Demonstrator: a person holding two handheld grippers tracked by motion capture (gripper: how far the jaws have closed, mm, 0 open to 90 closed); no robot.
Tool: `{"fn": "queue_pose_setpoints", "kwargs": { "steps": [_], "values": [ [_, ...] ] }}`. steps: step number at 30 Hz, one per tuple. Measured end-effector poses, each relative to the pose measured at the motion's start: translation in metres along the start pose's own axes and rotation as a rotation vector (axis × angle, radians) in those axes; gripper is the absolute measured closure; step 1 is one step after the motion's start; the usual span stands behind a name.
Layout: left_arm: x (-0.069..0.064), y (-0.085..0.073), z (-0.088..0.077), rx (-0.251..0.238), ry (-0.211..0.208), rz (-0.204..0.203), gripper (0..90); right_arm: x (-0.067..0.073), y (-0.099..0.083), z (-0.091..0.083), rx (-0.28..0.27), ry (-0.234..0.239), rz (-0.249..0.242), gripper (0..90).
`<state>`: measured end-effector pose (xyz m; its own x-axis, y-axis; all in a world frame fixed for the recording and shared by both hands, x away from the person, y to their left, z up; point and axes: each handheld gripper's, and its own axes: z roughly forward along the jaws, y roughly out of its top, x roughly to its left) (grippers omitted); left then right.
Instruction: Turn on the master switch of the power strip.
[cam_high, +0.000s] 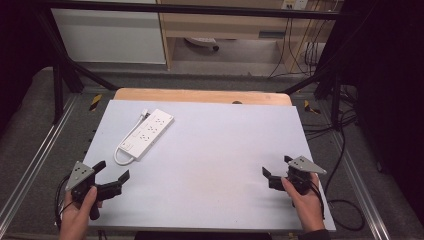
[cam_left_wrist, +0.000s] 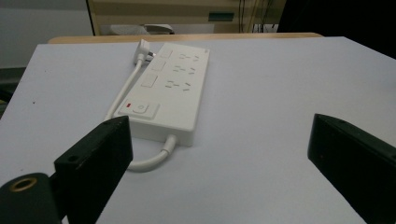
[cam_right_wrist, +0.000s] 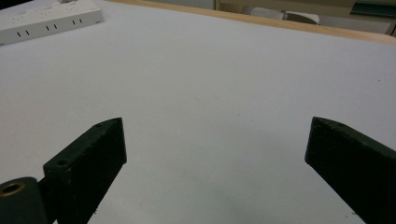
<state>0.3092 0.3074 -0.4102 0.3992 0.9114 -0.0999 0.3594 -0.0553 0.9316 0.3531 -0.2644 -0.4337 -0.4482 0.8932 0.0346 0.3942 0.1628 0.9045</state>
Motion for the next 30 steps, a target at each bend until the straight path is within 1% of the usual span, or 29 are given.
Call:
{"fn": "queue_pose_setpoints", "kwargs": {
  "steps": [3, 6, 10, 13, 15, 18, 19, 23, 25, 30],
  "values": [
    [0.000, 0.000, -0.001, -0.004, -0.003, -0.003, 6.7, 0.001, -0.001, 0.001, 0.014, 0.004, -0.006, 5.7],
    [0.000, 0.000, -0.001, -0.008, 0.000, -0.005, 6.7, 0.002, -0.001, 0.001, 0.016, 0.010, -0.005, 4.9],
    [0.001, 0.001, -0.001, -0.013, 0.002, -0.011, 6.7, 0.005, -0.001, 0.003, 0.023, 0.017, -0.020, 4.7],
    [0.002, 0.001, -0.002, -0.017, 0.010, -0.014, 6.7, 0.006, 0.000, 0.003, 0.021, 0.022, -0.019, 5.0],
    [0.002, 0.001, -0.002, -0.016, 0.012, -0.015, 6.7, 0.006, 0.000, 0.003, 0.016, 0.015, -0.032, 5.2],
    [0.003, 0.001, -0.002, -0.015, 0.017, -0.018, 6.7, 0.008, 0.001, 0.002, 0.013, 0.022, -0.037, 5.2],
    [0.003, 0.002, -0.002, -0.022, 0.013, -0.023, 6.6, 0.008, 0.002, 0.002, 0.005, 0.024, -0.040, 5.3],
    [0.004, 0.003, -0.002, -0.017, 0.011, -0.023, 6.5, 0.010, 0.004, 0.003, -0.012, 0.039, -0.040, 5.6],
    [0.004, 0.003, -0.002, -0.017, 0.012, -0.024, 6.5, 0.011, 0.004, 0.003, -0.012, 0.040, -0.041, 5.6],
    [0.004, 0.005, -0.006, -0.028, -0.009, -0.032, 6.3, 0.012, 0.004, 0.002, -0.006, 0.038, -0.044, 5.1]
  ]
}}
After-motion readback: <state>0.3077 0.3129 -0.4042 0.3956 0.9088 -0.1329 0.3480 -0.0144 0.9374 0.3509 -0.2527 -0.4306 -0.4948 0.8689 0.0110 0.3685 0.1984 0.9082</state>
